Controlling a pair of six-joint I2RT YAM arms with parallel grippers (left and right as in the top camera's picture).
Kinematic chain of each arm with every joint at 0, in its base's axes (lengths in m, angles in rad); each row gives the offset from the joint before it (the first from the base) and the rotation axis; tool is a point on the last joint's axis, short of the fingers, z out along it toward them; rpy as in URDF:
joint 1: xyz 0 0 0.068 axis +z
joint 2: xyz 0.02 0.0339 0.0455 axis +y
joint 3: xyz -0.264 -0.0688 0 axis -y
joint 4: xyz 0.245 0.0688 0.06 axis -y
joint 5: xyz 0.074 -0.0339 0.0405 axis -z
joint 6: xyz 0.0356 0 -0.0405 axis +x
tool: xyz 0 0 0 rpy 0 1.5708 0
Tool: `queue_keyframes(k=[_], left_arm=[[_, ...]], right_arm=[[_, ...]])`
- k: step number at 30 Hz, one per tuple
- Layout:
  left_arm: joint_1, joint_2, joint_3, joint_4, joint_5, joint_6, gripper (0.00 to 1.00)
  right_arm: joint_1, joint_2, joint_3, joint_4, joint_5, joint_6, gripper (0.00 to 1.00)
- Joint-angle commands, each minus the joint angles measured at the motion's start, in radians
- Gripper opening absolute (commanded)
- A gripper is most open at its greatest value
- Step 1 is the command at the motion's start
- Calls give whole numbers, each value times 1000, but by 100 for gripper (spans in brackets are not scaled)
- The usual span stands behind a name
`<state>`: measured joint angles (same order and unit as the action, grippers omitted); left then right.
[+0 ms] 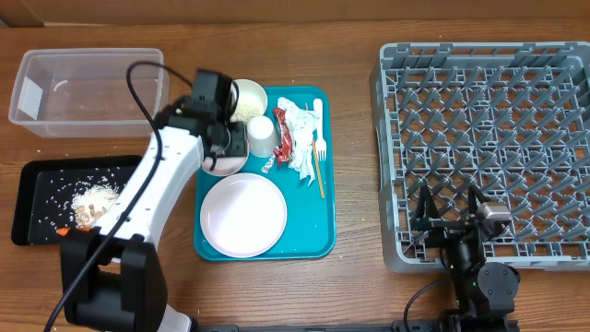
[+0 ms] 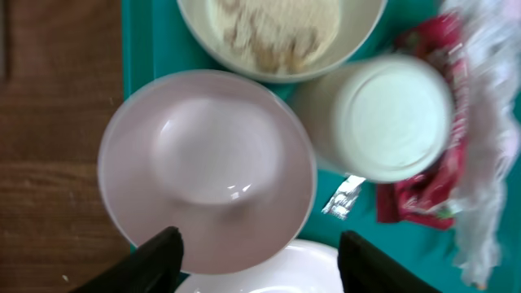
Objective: Sort waste into correct bins and load items into the dishwasher rack
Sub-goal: 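Return the emptied bowl to the teal tray and release it, then grasp the white bowl of rice with the left gripper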
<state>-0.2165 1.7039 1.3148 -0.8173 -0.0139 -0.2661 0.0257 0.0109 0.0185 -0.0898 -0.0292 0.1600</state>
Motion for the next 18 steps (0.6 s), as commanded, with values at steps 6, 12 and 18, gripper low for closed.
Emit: queue_keyframes(k=[6,12,18], left_arm=[[-5,-54,205,64,-19,-4,95],[32,-6,401,-4,37,-51,90],[99,202,734,-330,175,50,83]], right_arm=[[-4,-8,-10,8,2,-4,100],[-4,-8,-10,8,2,-4,100],[-4,-8,-10,8,2,-4,100]])
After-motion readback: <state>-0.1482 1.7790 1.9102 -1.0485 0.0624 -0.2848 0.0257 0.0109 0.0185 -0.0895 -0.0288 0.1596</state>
